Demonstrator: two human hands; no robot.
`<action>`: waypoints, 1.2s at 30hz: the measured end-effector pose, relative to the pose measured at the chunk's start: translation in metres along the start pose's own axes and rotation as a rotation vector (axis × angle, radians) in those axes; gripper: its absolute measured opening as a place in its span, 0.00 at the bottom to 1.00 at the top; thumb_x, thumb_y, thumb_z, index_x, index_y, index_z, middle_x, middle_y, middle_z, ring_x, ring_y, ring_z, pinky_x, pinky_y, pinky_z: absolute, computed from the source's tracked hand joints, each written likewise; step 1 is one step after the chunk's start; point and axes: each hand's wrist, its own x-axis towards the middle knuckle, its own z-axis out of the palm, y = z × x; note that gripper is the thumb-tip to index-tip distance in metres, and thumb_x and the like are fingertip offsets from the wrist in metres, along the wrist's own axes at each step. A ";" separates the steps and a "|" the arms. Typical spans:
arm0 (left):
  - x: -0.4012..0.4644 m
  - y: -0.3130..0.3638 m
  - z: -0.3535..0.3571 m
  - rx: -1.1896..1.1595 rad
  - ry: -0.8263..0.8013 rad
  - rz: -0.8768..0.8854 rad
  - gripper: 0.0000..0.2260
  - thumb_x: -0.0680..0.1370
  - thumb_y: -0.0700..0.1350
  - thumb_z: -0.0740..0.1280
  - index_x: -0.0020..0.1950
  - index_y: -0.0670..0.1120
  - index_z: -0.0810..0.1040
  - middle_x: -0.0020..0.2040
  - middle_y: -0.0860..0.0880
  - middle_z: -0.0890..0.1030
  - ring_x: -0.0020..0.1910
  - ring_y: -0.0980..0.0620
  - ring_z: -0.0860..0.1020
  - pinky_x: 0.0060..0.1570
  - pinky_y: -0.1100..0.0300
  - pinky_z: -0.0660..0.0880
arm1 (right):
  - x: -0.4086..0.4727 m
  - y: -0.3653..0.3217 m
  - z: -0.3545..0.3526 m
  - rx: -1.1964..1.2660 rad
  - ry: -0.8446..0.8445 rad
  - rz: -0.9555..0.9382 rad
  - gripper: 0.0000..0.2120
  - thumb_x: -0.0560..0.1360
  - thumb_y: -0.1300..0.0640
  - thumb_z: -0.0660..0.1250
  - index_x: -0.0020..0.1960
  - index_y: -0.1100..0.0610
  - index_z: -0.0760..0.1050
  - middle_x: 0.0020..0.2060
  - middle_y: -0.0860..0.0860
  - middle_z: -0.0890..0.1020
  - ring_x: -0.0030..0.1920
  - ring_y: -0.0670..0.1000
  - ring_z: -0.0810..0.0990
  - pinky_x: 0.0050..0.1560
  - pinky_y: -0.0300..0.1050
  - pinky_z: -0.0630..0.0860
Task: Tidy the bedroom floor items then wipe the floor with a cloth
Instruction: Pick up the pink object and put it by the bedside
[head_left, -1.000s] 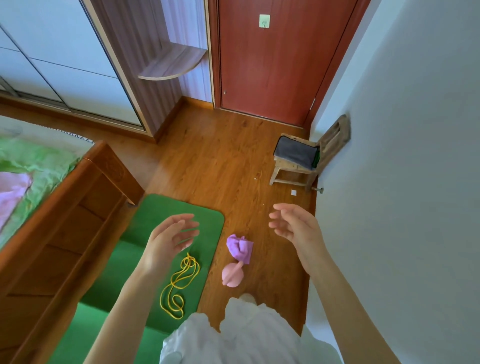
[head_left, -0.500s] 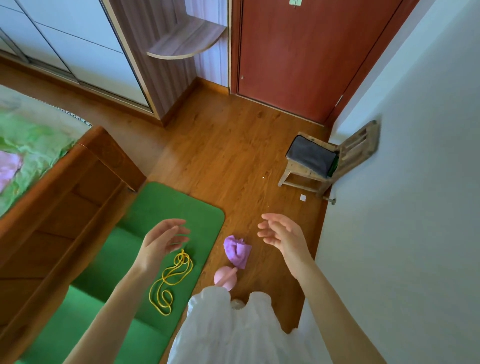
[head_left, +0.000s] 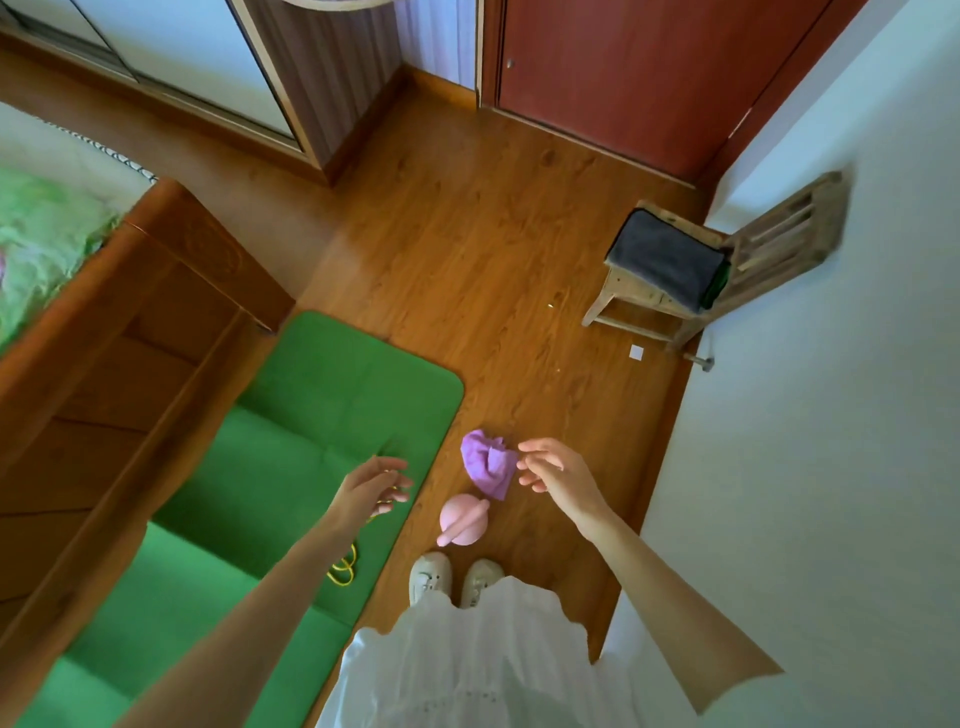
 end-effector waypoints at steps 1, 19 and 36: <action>0.010 -0.009 0.002 0.029 -0.003 -0.027 0.08 0.79 0.33 0.58 0.56 0.39 0.74 0.40 0.46 0.79 0.35 0.53 0.77 0.34 0.65 0.69 | 0.007 0.012 0.002 -0.006 -0.005 0.025 0.05 0.77 0.64 0.62 0.52 0.59 0.75 0.42 0.53 0.80 0.35 0.43 0.79 0.35 0.31 0.73; 0.193 -0.180 0.029 0.239 0.022 -0.023 0.12 0.74 0.29 0.57 0.46 0.43 0.75 0.40 0.51 0.78 0.44 0.47 0.76 0.45 0.67 0.73 | 0.143 0.207 0.073 -0.322 -0.035 0.126 0.09 0.74 0.65 0.63 0.53 0.59 0.76 0.43 0.51 0.79 0.45 0.49 0.79 0.44 0.33 0.72; 0.348 -0.362 0.075 0.654 -0.146 0.021 0.21 0.73 0.46 0.67 0.65 0.44 0.72 0.62 0.47 0.75 0.62 0.50 0.72 0.60 0.64 0.64 | 0.266 0.406 0.142 -1.016 -0.316 -0.224 0.26 0.72 0.59 0.68 0.69 0.57 0.68 0.67 0.53 0.71 0.67 0.55 0.69 0.67 0.44 0.62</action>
